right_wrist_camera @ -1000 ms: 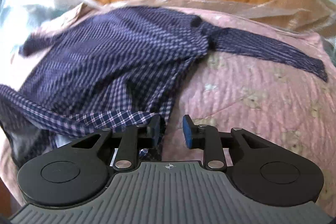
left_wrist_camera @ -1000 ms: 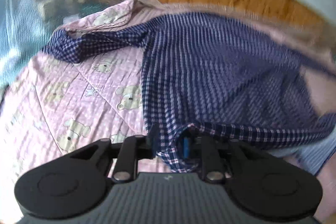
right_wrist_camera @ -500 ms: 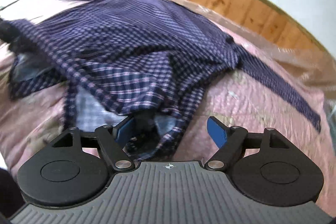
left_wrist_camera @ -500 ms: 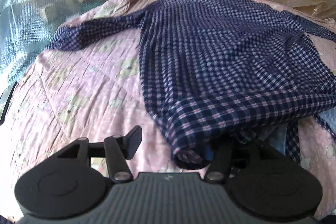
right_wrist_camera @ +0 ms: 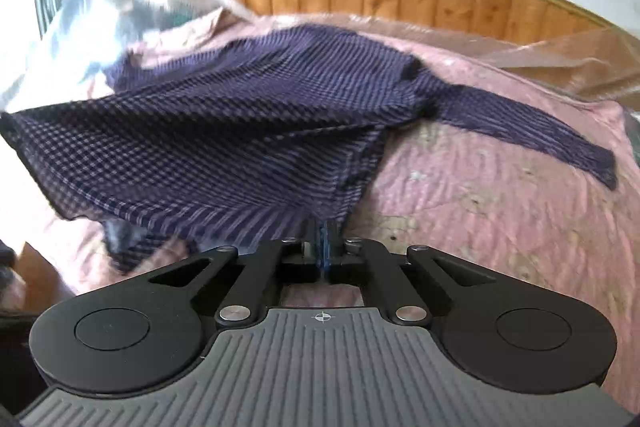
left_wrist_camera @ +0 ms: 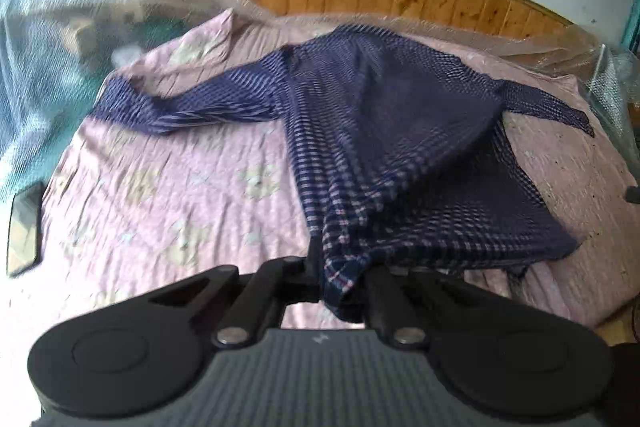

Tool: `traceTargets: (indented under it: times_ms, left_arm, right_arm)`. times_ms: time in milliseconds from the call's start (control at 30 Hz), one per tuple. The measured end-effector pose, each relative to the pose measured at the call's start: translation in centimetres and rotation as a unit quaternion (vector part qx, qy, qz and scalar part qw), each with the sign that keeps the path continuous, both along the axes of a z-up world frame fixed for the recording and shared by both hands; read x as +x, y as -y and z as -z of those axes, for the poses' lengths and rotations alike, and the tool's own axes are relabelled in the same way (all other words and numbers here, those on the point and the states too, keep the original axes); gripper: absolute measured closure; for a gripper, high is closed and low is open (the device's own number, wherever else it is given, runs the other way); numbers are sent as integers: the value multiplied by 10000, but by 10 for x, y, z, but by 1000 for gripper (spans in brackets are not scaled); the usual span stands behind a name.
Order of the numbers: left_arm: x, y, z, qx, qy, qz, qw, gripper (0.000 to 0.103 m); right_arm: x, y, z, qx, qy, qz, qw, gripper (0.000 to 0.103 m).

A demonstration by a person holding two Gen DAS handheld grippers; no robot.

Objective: Fold clothes

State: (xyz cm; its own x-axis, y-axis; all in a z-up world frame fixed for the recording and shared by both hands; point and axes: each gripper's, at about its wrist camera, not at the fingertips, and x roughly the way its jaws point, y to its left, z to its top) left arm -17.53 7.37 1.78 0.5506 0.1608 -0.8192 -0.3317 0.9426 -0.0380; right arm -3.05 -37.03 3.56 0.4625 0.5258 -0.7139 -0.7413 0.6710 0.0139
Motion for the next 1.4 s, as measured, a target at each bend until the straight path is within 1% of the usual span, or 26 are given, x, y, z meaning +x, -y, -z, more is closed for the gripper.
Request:
traceTargets:
  times_ms: [33,67,133,200,233,267,300,333,367,467,533,600,700,833,867,900,967,1000,1033,1067,1100,1133,1167,1233,1300,1400]
  left_arm:
    - [3,-5,11,164,-211,-87,9996,93]
    - [6,-8,23,272,-362,-155,9989,89]
    - [12,-10,56,298,-466,-225,9982,87]
    - [14,-6,77,255,-476,-296,9981,83]
    - [15,-2,85,218,-459,-331,9982,84]
    - [15,1,93,180,-442,-366,9982,84]
    - [15,4,98,123,-388,-409,9983,83]
    - [14,7,98,33,-269,-463,9986,83]
    - [14,8,95,-42,-137,-506,9986,83]
    - [14,6,78,-203,321,-564,9977,85]
    - [18,0,63,-382,630,-535,9958,92]
    - [22,-7,47,-553,910,-514,9930,92]
    - [32,-18,29,-710,1098,-453,9904,92]
    - [54,-26,24,-773,1039,-414,9907,92]
    - [57,-26,23,-776,1007,-409,9910,92]
    - [60,-28,22,-778,974,-422,9913,92]
    - [66,-31,20,-842,924,-456,9911,93]
    - [67,-32,18,-911,944,-465,9903,94]
    - [68,-33,16,-980,965,-475,9894,94]
    - [68,-34,14,-1042,991,-468,9885,94]
    - [68,-35,11,-1092,1027,-435,9877,94]
    - [69,-36,8,-1129,1063,-392,9871,94]
    - [69,-37,6,-1134,1105,-349,9868,94]
    - [65,-38,0,-1087,1204,-329,9862,95]
    - [61,-42,-2,-1072,1284,-364,9852,96]
    - [57,-48,3,-1140,1301,-426,9840,96]
  right_arm:
    - [-3,1,0,-138,62,55,9999,103]
    - [-5,1,3,-284,108,112,9995,103]
    - [-1,-5,28,-605,54,240,9979,101]
    - [4,-17,59,-758,-175,232,9967,89]
    - [-4,-23,67,-832,-38,117,9965,85]
    - [-13,-29,75,-905,99,3,9958,73]
    - [-21,-36,82,-971,250,-131,9949,50]
    - [-30,-42,86,-1003,449,-338,9934,31]
    - [-38,-47,91,-1024,641,-551,9912,26]
    - [-50,-69,107,-1261,1024,-1012,9815,24]
    - [-53,-87,116,-1385,1210,-1199,9756,24]
    - [-56,-104,118,-1416,1385,-1342,9710,23]
    - [-53,-132,114,-1548,1829,-1142,9641,26]
    - [-17,-132,99,-1361,1860,418,9722,34]
    - [-13,-129,94,-1270,1839,633,9726,36]
    - [-12,-127,89,-1147,1807,755,9739,35]
    - [-32,-131,76,-660,1669,300,9833,35]
    - [-41,-134,72,-490,1632,105,9853,31]
    - [-45,-144,79,-601,1725,38,9832,26]
    - [-49,-155,85,-712,1819,-30,9807,16]
    - [-54,-165,92,-822,1911,-98,9781,11]
    - [-58,-175,98,-933,2003,-166,9751,11]
    - [-63,-185,105,-1043,2095,-234,9720,12]
    - [-71,-205,118,-1262,2277,-370,9648,20]
    - [-76,-220,130,-1485,2449,-394,9573,40]
    - [-30,-175,139,-1770,2317,684,9541,41]
